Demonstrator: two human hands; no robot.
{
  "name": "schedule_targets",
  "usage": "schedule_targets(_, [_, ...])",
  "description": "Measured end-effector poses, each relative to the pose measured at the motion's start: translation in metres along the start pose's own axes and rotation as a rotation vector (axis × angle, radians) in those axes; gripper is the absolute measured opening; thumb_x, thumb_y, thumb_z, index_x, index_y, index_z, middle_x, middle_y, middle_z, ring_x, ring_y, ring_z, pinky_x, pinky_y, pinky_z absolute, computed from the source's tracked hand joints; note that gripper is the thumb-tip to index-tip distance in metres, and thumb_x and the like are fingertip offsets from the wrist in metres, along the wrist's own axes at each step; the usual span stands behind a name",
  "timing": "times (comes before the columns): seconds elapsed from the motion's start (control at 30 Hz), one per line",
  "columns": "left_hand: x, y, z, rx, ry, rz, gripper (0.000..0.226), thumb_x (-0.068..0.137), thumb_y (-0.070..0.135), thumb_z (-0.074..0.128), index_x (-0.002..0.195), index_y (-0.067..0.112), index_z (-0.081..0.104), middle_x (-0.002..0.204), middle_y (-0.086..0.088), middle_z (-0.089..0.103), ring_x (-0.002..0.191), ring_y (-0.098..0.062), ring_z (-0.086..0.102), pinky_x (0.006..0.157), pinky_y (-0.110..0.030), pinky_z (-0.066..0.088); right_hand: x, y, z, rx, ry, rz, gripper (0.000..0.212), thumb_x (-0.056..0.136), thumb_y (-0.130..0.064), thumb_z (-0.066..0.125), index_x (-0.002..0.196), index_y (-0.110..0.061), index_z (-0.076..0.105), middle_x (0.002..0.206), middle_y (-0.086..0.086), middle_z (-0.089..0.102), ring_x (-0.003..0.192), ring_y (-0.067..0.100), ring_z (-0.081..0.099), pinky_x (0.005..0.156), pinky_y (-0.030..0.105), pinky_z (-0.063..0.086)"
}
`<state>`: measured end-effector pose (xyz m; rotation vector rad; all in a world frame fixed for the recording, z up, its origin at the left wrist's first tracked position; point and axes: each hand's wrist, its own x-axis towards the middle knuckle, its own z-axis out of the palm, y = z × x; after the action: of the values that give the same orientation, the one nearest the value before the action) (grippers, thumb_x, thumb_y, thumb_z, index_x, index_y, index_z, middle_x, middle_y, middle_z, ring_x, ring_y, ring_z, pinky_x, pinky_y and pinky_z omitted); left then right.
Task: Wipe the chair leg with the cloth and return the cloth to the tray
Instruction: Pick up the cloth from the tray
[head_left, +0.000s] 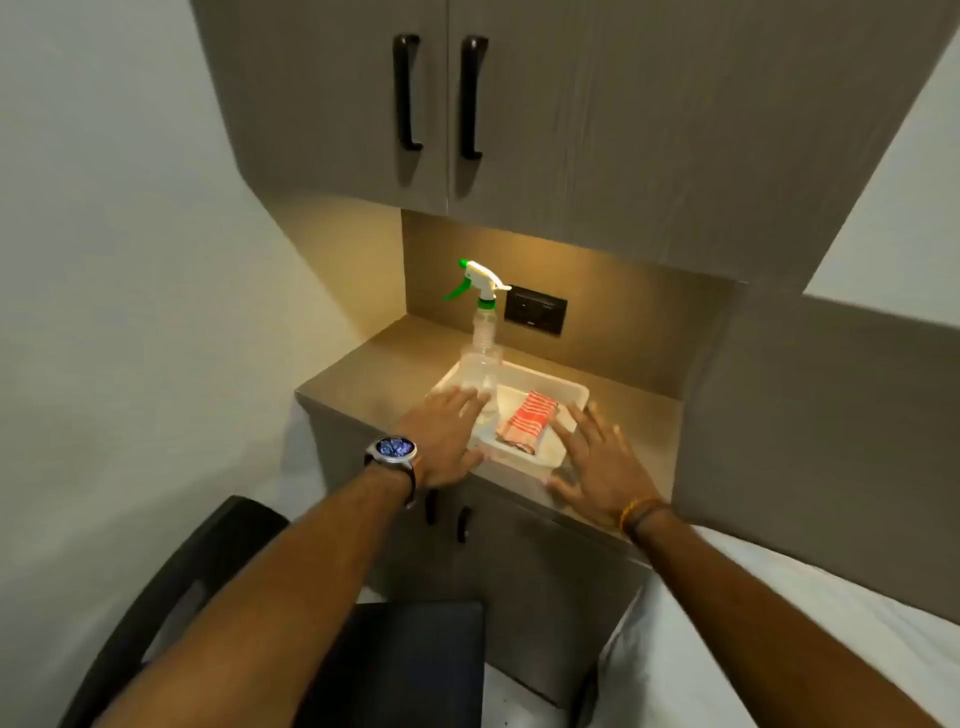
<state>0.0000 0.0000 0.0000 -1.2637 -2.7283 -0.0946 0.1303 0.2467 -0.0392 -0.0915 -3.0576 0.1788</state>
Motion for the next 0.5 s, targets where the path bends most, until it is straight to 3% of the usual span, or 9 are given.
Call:
schedule_targets(0.13, [0.029, 0.041, 0.064, -0.094, -0.096, 0.052, 0.078, 0.099, 0.058, 0.045, 0.162, 0.019, 0.023, 0.169, -0.008, 0.031, 0.154, -0.032, 0.029, 0.125, -0.053, 0.028, -0.024, 0.043, 0.085, -0.007, -0.169, 0.152, 0.100, 0.090, -0.086, 0.038, 0.168, -0.037, -0.002, 0.178, 0.005, -0.008, 0.163, 0.038, -0.007, 0.129, 0.060, 0.010])
schedule_targets(0.2, [0.054, 0.057, 0.083, -0.169, -0.060, 0.048, 0.074, 0.100, 0.056, 0.042, 0.161, 0.019, 0.025, 0.168, -0.007, 0.034, 0.153, -0.032, 0.031, 0.125, -0.051, 0.027, -0.020, 0.062, 0.117, 0.009, -0.190, 0.171, 0.095, 0.093, -0.084, 0.033, 0.167, -0.038, -0.006, 0.178, 0.005, -0.011, 0.163, 0.036, -0.008, 0.129, 0.056, 0.007])
schedule_targets(0.33, [0.108, 0.059, 0.102, -0.205, -0.049, 0.020, 0.068, 0.103, 0.052, 0.042, 0.160, 0.017, 0.028, 0.165, -0.009, 0.039, 0.150, -0.032, 0.036, 0.121, -0.049, 0.032, -0.006, 0.083, 0.144, -0.015, -0.238, 0.147, 0.080, 0.102, -0.074, 0.022, 0.167, -0.036, -0.006, 0.178, 0.002, -0.012, 0.164, 0.031, -0.009, 0.128, 0.048, -0.005])
schedule_targets(0.5, [0.173, 0.047, 0.126, -0.291, -0.193, -0.021, 0.062, 0.103, 0.041, 0.047, 0.157, 0.013, 0.033, 0.161, -0.013, 0.041, 0.143, -0.034, 0.043, 0.117, -0.048, 0.038, 0.002, 0.090, 0.157, -0.093, -0.240, 0.145, 0.087, 0.093, -0.083, 0.003, 0.166, -0.037, -0.009, 0.178, 0.001, -0.009, 0.164, 0.030, -0.009, 0.124, 0.051, -0.014])
